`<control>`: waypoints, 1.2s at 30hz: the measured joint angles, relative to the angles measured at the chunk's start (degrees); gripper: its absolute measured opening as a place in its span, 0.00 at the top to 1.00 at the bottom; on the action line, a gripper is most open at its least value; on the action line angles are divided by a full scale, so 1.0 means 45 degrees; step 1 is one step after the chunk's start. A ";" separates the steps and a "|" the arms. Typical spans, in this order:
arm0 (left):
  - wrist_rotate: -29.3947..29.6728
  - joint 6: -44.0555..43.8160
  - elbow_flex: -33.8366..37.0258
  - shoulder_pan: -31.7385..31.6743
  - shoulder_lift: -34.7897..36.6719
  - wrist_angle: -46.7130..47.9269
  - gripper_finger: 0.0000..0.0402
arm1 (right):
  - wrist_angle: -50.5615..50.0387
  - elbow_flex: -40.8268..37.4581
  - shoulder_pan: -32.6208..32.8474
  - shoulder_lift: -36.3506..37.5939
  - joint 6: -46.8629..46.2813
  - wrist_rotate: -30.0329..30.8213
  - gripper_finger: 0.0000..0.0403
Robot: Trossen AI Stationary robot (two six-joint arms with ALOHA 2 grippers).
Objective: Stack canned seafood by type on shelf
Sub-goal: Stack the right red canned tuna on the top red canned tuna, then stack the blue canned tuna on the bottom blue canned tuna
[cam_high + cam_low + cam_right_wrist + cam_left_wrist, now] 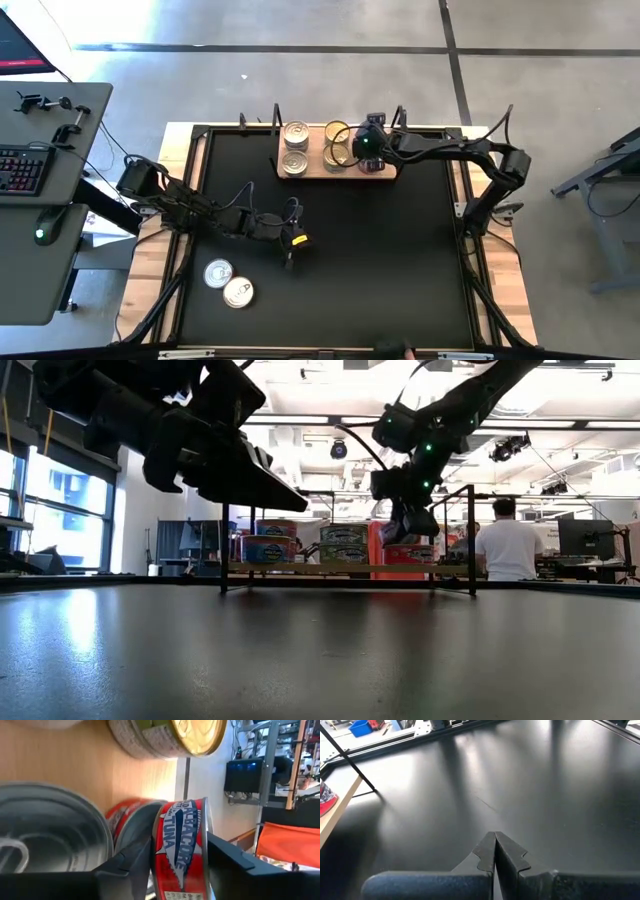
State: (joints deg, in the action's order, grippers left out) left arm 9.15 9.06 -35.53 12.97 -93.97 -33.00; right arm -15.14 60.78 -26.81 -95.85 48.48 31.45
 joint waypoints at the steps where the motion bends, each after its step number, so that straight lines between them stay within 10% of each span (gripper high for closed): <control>1: 0.0000 0.0000 0.0000 0.0000 0.0000 0.0009 1.00 | -0.0070 -0.0009 0.0049 0.0017 0.0006 0.0194 0.59; 16: 0.0000 -0.0019 0.0000 0.0000 0.0000 0.0027 1.00 | -0.0468 -0.0025 0.0742 0.0870 0.0569 0.0674 0.51; 22: 0.0000 -0.0019 0.0000 0.0000 0.0000 0.0032 1.00 | -0.0319 -0.0025 0.1596 0.2106 -0.3673 0.0942 0.51; 30: 0.0203 -0.0005 0.0000 0.0103 0.0099 0.0361 1.00 | -0.0059 -0.0181 0.3800 0.2574 -1.0485 -0.5305 0.51; 36: 0.2110 -0.0138 -0.0162 0.0864 0.2140 0.3712 1.00 | 0.2875 -0.2074 0.6600 0.1993 -1.1450 -0.5120 0.51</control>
State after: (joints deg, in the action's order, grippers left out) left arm 18.64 8.44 -36.26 16.86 -84.34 -16.30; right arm -2.21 51.45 2.90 -86.88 -3.05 8.41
